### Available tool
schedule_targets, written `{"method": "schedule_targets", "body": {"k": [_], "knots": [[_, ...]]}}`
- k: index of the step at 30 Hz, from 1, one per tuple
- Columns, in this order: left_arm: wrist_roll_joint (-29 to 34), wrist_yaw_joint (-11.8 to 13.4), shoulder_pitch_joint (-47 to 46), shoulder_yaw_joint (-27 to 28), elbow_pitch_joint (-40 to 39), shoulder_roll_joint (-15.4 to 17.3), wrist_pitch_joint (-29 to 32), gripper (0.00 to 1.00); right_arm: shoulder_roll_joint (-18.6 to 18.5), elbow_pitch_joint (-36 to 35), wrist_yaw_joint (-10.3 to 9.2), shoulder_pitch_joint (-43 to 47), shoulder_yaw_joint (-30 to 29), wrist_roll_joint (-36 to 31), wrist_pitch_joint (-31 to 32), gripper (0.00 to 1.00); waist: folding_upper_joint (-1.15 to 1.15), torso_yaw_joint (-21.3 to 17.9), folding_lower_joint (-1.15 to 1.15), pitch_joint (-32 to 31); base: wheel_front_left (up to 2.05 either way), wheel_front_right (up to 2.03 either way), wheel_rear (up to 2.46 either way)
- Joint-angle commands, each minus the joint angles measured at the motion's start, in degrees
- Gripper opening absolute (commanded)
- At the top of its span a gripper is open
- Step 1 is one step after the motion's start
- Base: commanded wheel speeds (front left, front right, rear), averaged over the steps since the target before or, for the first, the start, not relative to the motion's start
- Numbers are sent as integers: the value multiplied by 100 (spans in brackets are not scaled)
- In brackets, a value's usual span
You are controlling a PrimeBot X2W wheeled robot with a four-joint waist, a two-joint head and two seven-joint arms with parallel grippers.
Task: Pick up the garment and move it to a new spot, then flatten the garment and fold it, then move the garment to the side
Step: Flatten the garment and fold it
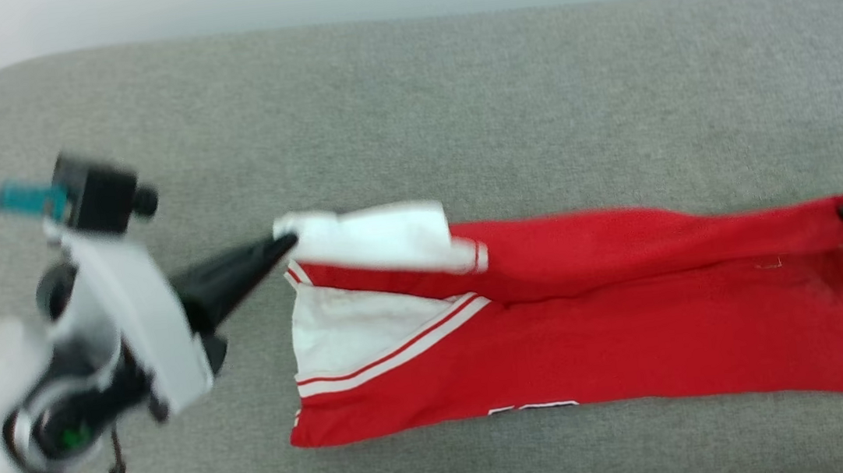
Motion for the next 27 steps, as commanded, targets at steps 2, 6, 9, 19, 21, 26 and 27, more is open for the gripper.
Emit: {"method": "schedule_targets", "body": {"k": [2,6,9,19,21,26,27], "knots": [[-55,10,447,-2,-307,231,-347,0,-117,-140,1,383,-230,104,-115,0,0,113,0,-147,0,0,0],[-158,10,1153,-64,-732,529,-948,0,-244,-361,1,1070,-656,200,-257,0,0,164,0,-114,0,0,0],[-88,10,1511,-185,-776,582,-1219,0,-211,-460,1,1505,-928,152,-299,0,0,206,0,-27,0,0,0],[68,13,1701,-465,33,-89,-1468,0,427,-390,1,1849,-1246,-356,-227,0,0,227,0,277,0,0,0],[157,12,1629,-521,204,-196,-1465,0,518,-369,1,1821,-1253,-414,-210,0,0,214,0,291,0,0,0],[291,12,1595,-557,419,-312,-1707,96,659,-445,2,1808,-1356,-251,-224,100,0,162,0,184,0,0,0],[272,11,1624,-535,434,-309,-1781,100,657,-472,2,1823,-1388,-209,-229,100,0,151,0,141,0,0,0]]}}
